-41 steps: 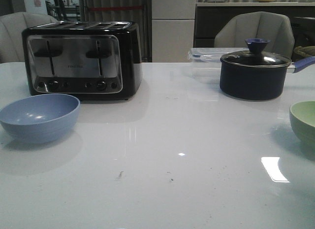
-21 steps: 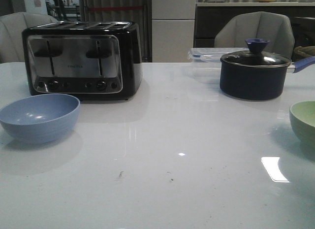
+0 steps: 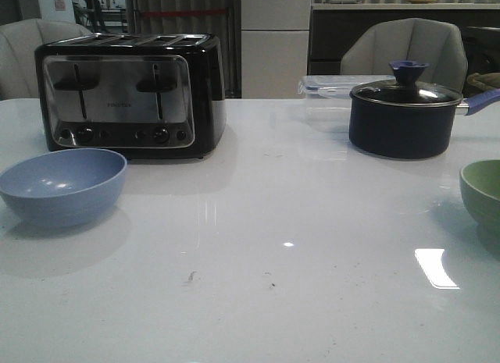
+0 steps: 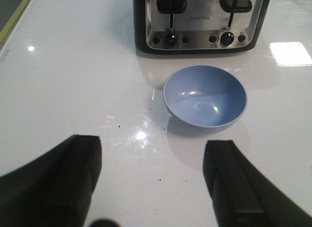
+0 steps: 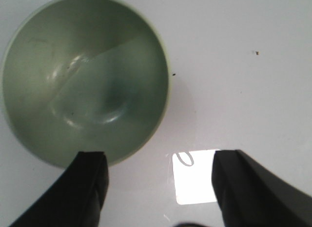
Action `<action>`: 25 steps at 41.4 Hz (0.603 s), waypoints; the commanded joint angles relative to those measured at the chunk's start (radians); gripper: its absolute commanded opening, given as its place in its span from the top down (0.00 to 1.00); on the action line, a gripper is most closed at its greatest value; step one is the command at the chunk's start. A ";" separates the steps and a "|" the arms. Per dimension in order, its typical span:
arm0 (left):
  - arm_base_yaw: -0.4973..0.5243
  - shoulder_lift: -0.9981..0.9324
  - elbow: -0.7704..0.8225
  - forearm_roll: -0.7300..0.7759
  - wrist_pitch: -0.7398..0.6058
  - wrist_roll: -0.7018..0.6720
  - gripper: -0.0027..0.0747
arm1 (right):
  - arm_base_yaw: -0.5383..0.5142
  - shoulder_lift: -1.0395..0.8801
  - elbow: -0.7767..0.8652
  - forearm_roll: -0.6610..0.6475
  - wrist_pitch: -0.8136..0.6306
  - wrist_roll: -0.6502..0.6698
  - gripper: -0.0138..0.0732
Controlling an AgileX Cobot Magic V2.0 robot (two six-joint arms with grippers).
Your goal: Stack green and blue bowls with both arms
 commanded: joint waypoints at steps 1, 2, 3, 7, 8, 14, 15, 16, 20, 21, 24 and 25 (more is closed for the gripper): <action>0.003 0.014 -0.026 -0.007 -0.081 -0.002 0.31 | -0.028 0.067 -0.096 0.015 -0.012 -0.027 0.22; 0.003 0.014 -0.026 -0.007 -0.081 -0.002 0.31 | -0.035 0.096 -0.118 0.015 -0.004 -0.027 0.22; 0.003 0.014 -0.026 -0.007 -0.081 -0.002 0.31 | -0.039 0.116 -0.133 0.015 0.001 -0.029 0.22; 0.003 0.014 -0.026 -0.007 -0.081 -0.002 0.31 | -0.049 0.200 -0.199 0.015 0.025 -0.033 0.22; 0.003 0.014 -0.026 -0.007 -0.081 -0.002 0.31 | -0.049 0.223 -0.217 0.015 0.033 -0.038 0.22; 0.003 0.014 -0.026 -0.007 -0.081 -0.002 0.31 | -0.049 0.320 -0.291 0.026 0.063 -0.067 0.22; 0.003 0.014 -0.026 -0.007 -0.081 -0.002 0.31 | -0.048 0.332 -0.299 0.029 0.067 -0.071 0.22; 0.003 0.014 -0.026 -0.007 -0.081 -0.002 0.31 | -0.048 0.347 -0.306 0.029 0.070 -0.073 0.22; 0.003 0.014 -0.026 -0.007 -0.081 -0.002 0.31 | -0.048 0.387 -0.327 0.046 0.097 -0.101 0.22; 0.003 0.014 -0.026 -0.007 -0.081 -0.002 0.31 | -0.048 0.395 -0.329 0.055 0.102 -0.112 0.22; 0.003 0.014 -0.026 -0.007 -0.081 -0.002 0.31 | -0.048 0.412 -0.334 0.087 0.109 -0.135 0.24; 0.003 0.014 -0.026 -0.007 -0.081 -0.002 0.31 | -0.048 0.414 -0.336 0.097 0.112 -0.144 0.26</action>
